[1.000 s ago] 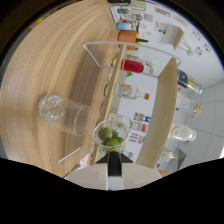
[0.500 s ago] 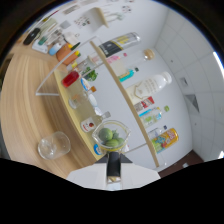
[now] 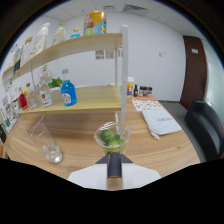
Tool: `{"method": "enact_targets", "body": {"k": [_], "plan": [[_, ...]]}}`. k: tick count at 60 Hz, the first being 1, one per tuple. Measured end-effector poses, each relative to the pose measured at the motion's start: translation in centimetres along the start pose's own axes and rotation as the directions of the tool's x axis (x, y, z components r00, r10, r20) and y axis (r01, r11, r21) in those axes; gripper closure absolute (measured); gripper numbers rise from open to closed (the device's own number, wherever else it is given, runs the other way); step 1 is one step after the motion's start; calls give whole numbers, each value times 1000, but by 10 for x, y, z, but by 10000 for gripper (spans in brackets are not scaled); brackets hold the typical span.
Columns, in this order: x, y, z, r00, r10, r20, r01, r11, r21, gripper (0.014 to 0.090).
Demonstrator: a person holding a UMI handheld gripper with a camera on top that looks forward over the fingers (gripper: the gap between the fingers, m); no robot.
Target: Make me a cup of Mojito.
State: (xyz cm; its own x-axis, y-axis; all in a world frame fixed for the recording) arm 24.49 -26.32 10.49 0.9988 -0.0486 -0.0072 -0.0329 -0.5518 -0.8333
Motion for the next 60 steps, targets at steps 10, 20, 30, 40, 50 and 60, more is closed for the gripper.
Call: {"method": "enact_targets", "body": {"k": [10, 20, 30, 40, 50, 60], "plan": [[19, 47, 24, 999, 53, 8, -52, 993, -110, 892], [27, 78, 43, 999, 36, 24, -32, 987, -155, 891], [29, 88, 44, 999, 33, 28, -27, 985, -171, 876], [36, 86, 39, 1000, 12, -4, -13, 985, -171, 593], [30, 50, 10, 999, 48, -26, -50, 995, -91, 194], [-9, -11, -38, 999, 36, -26, -35, 997, 70, 193]]}}
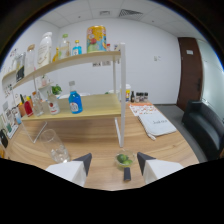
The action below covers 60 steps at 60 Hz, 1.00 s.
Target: Make me a cup of Mojito.
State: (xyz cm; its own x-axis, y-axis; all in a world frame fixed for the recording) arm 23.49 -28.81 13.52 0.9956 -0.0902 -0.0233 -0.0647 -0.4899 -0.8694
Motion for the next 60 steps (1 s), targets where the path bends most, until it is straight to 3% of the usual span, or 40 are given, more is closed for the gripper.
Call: {"method": "enact_targets", "body": {"k": [12, 32, 51, 60], "plan": [[-89, -24, -46, 999, -12, 45, 8, 996, 93, 196], [-185, 17, -61, 997, -30, 70, 26, 998, 51, 185], [-215, -86, -29, 995, -44, 84, 29, 986, 166, 189], [-215, -120, 18, 997, -31, 73, 20, 989, 147, 199]]}}
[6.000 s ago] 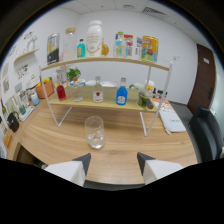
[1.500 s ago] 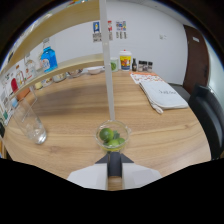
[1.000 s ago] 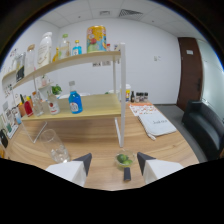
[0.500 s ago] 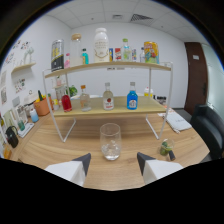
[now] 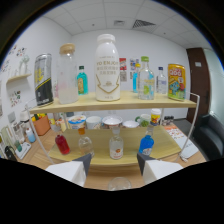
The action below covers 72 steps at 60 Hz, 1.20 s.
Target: Make me a cup of Mojito.
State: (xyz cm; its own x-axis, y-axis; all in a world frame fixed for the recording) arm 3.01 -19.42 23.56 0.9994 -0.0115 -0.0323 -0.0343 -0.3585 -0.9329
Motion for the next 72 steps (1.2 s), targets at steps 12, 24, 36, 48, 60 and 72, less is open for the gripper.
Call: {"method": "enact_targets", "body": {"k": [12, 24, 36, 48, 60, 72], "plan": [[10, 3, 67, 1000, 11, -8, -12, 997, -78, 324], [8, 19, 100, 1000, 15, 9, -14, 990, -141, 558], [7, 20, 100, 1000, 4, 19, -1, 991, -132, 690], [9, 9, 70, 999, 12, 37, -8, 994, -110, 699], [49, 7, 21, 999, 25, -27, -26, 998, -62, 703], [104, 58, 2, 987, -77, -137, 57, 988, -144, 703]]}}
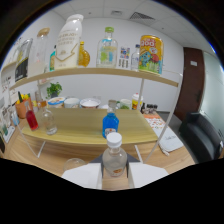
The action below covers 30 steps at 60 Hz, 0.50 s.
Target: Make me a cup of Mojito.
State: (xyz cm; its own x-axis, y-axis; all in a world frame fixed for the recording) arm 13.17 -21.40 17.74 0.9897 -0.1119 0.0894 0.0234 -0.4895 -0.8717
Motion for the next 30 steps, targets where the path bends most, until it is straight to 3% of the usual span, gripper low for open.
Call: {"method": "enact_targets", "body": {"k": [14, 22, 30], "plan": [[11, 17, 6, 882, -457, -120, 458, 889, -21, 705], [11, 2, 10, 633, -749, -197, 757, 651, -43, 705], [6, -18, 8, 335, -903, -270, 928, 365, -69, 704]]}}
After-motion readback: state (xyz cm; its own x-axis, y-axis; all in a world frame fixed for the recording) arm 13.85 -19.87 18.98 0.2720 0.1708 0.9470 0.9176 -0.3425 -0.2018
